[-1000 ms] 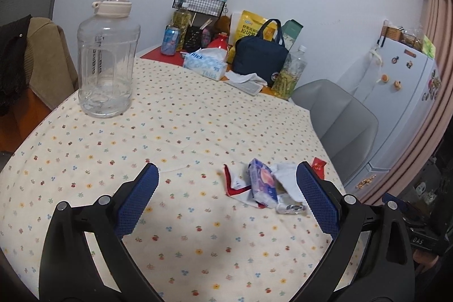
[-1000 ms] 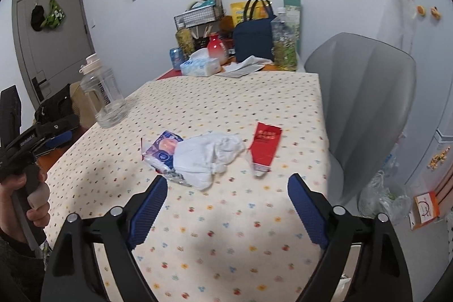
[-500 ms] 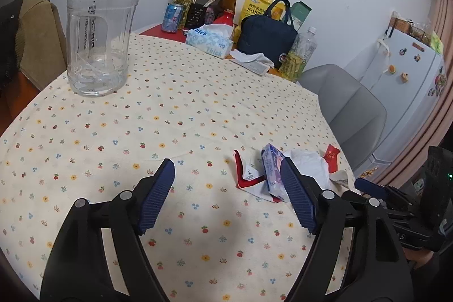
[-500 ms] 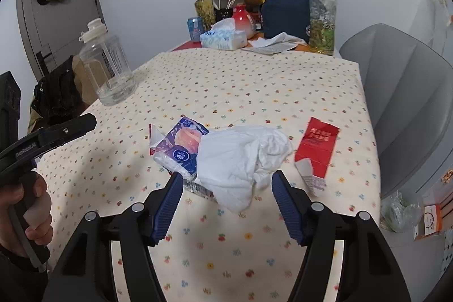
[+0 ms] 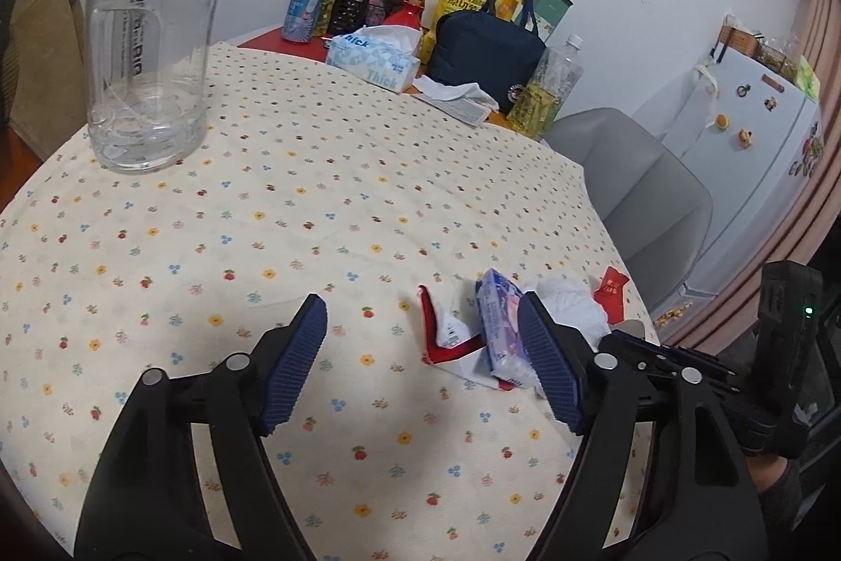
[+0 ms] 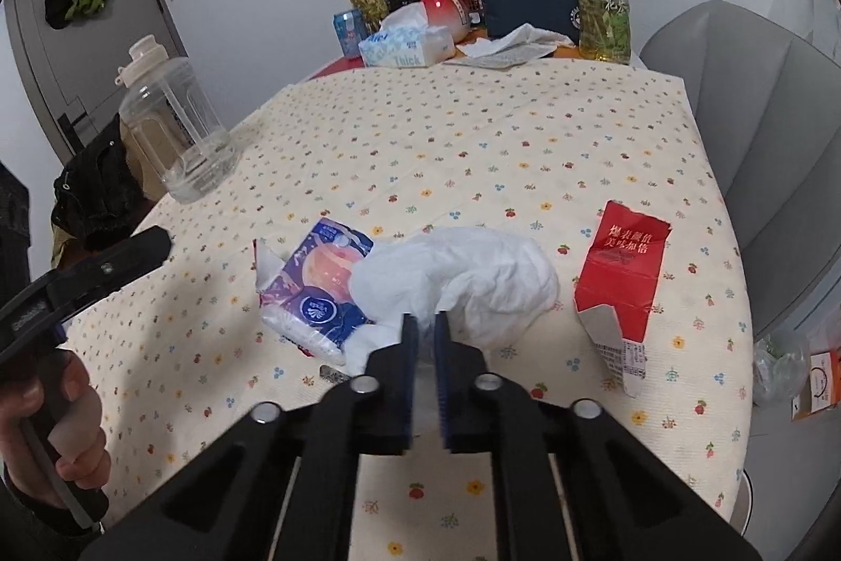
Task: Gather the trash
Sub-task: 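Close the right tool on the white tissue while the left tool grasps the blue wrapper packet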
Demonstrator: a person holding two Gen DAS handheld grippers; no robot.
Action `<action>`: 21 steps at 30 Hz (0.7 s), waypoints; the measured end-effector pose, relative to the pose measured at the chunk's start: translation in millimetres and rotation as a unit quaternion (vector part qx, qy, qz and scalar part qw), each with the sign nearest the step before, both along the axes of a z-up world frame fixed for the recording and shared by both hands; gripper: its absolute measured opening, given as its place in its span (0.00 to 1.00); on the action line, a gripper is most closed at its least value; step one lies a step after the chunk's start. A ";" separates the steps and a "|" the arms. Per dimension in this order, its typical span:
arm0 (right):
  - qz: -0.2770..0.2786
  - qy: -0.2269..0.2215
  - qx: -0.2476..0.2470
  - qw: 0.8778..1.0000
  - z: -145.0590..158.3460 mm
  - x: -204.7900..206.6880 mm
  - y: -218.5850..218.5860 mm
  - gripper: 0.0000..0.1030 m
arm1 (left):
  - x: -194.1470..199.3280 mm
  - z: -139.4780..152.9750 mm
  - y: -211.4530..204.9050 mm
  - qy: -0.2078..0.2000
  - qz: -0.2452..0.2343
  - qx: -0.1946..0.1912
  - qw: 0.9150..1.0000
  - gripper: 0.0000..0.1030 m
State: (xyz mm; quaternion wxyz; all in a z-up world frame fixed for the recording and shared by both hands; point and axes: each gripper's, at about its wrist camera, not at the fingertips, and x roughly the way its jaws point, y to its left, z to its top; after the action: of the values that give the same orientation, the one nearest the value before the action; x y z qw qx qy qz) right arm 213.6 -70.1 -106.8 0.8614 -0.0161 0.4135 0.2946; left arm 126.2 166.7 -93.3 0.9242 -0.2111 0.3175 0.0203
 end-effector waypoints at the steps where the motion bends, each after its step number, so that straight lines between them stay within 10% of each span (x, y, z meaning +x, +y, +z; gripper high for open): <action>1: 0.000 -0.004 0.002 1.000 2.3 -1.6 -1.9 0.04 | 2.0 0.1 -2.5 0.001 -0.004 -0.001 1.000 0.70; 21: -0.052 -0.068 0.066 0.994 65.1 -37.9 -87.9 0.03 | 59.9 -24.8 -61.4 0.071 -0.049 0.009 0.996 0.53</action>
State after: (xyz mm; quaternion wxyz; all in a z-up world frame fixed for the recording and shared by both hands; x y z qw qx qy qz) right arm 175.7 -158.0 -41.7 0.9005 0.0427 0.3342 0.2748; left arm 186.1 105.3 -118.2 0.9010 -0.1850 0.3924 -0.0069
